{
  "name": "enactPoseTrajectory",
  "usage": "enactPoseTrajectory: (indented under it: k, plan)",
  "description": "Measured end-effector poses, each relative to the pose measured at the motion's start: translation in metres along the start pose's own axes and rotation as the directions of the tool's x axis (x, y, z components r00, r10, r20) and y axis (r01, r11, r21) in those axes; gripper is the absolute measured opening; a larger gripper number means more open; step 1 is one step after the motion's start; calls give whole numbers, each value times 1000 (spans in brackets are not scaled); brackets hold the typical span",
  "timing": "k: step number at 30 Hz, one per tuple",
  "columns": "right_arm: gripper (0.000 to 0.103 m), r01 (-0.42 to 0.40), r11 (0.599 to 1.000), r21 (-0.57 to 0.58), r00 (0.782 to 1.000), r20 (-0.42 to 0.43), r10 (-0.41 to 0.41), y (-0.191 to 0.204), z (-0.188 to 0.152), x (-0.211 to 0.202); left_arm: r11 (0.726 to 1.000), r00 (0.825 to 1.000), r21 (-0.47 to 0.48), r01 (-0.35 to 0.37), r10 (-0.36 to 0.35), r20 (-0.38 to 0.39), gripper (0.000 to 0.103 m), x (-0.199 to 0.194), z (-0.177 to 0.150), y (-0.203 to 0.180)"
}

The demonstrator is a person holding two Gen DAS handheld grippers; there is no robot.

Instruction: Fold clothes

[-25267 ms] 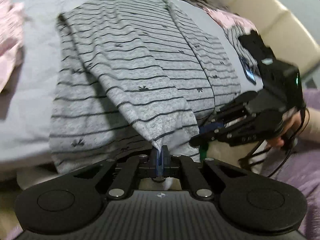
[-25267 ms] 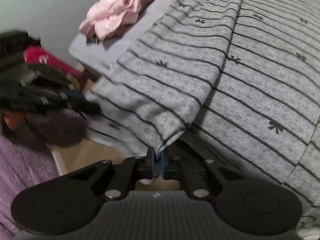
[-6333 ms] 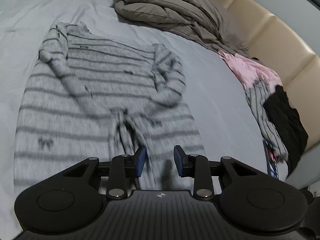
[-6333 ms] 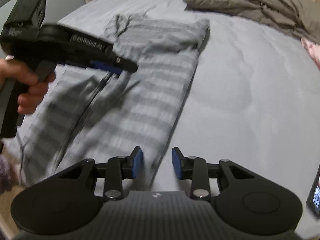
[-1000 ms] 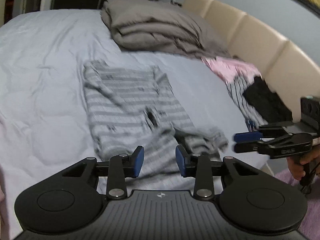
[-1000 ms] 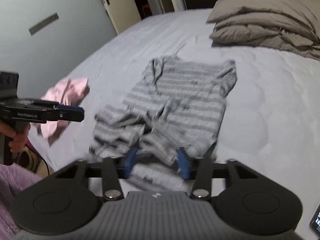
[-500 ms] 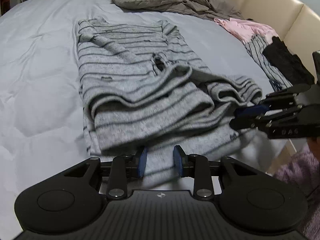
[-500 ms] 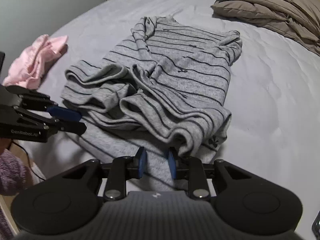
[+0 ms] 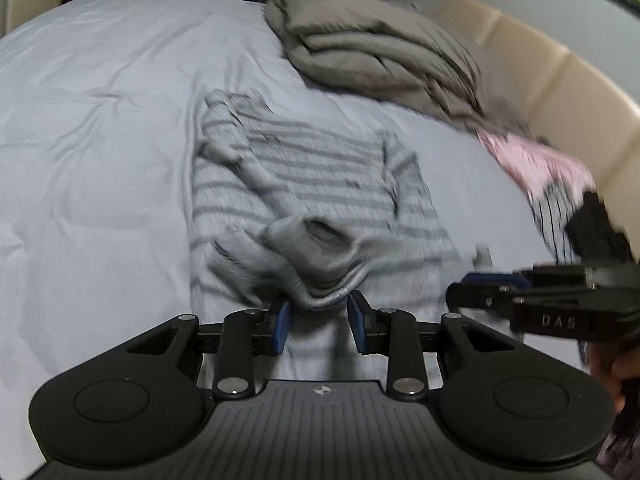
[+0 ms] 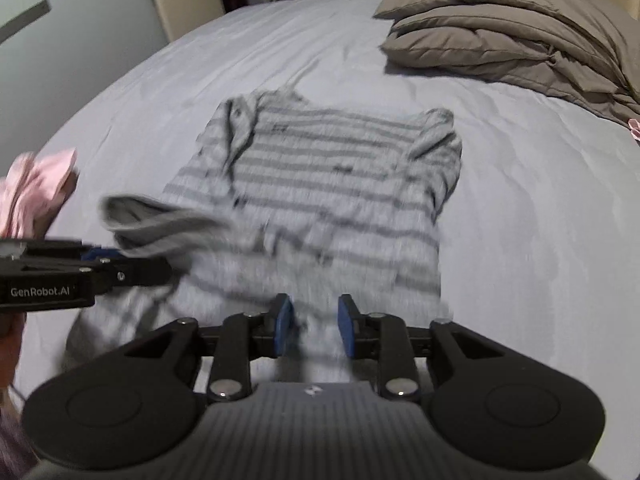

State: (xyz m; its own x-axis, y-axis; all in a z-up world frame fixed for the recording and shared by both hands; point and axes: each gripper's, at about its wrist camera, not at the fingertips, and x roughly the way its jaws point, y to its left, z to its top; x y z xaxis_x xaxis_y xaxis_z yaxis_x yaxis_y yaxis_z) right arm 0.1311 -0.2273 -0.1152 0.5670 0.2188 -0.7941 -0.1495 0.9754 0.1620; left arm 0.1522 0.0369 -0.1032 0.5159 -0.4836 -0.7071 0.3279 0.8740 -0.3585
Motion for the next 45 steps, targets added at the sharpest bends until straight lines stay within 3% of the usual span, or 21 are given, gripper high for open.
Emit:
enactPoseTrajectory:
  k: [8, 10, 12, 19, 24, 32, 37, 41, 43, 44, 45]
  plan:
    - [39, 20, 996, 89, 1000, 22, -22, -10, 26, 15, 999, 997, -47, -23, 27, 67, 28, 0, 19, 7]
    - [55, 13, 994, 106, 999, 47, -19, -14, 29, 6, 998, 996, -47, -29, 33, 87, 31, -6, 22, 7]
    - [57, 9, 992, 124, 997, 72, -18, -19, 30, -6, 998, 993, -48, -35, 40, 108, 46, -12, 24, 7]
    - [62, -19, 985, 172, 995, 104, 1, -43, 10, -44, 997, 989, -57, -55, 62, 131, 48, -58, 15, 20]
    - [64, -40, 982, 182, 998, 63, 29, -53, -29, -60, 995, 995, -68, -68, 72, 69, 51, -79, -16, 36]
    - [66, -114, 981, 158, 993, -11, 117, -54, -88, -66, 995, 999, -92, -27, 23, -46, 55, -75, -65, 46]
    - [67, -140, 969, 203, 987, -55, 154, -57, -105, -54, 991, 995, -129, -20, 7, -103, 55, -60, -81, 50]
    - [66, -174, 943, 284, 977, -70, 201, -61, -111, -41, 987, 995, -161, -4, -12, -98, 55, -55, -82, 53]
    - [65, -195, 925, 326, 970, -77, 231, -63, -114, -34, 985, 994, -174, 12, -30, -104, 52, -52, -83, 54]
    - [63, -208, 918, 338, 966, -76, 247, -63, -114, -32, 983, 993, -182, 25, -46, -112, 45, -50, -83, 54]
    - [54, -221, 910, 351, 962, -76, 263, -63, -113, -30, 981, 991, -188, 37, -59, -118, 42, -48, -83, 54]
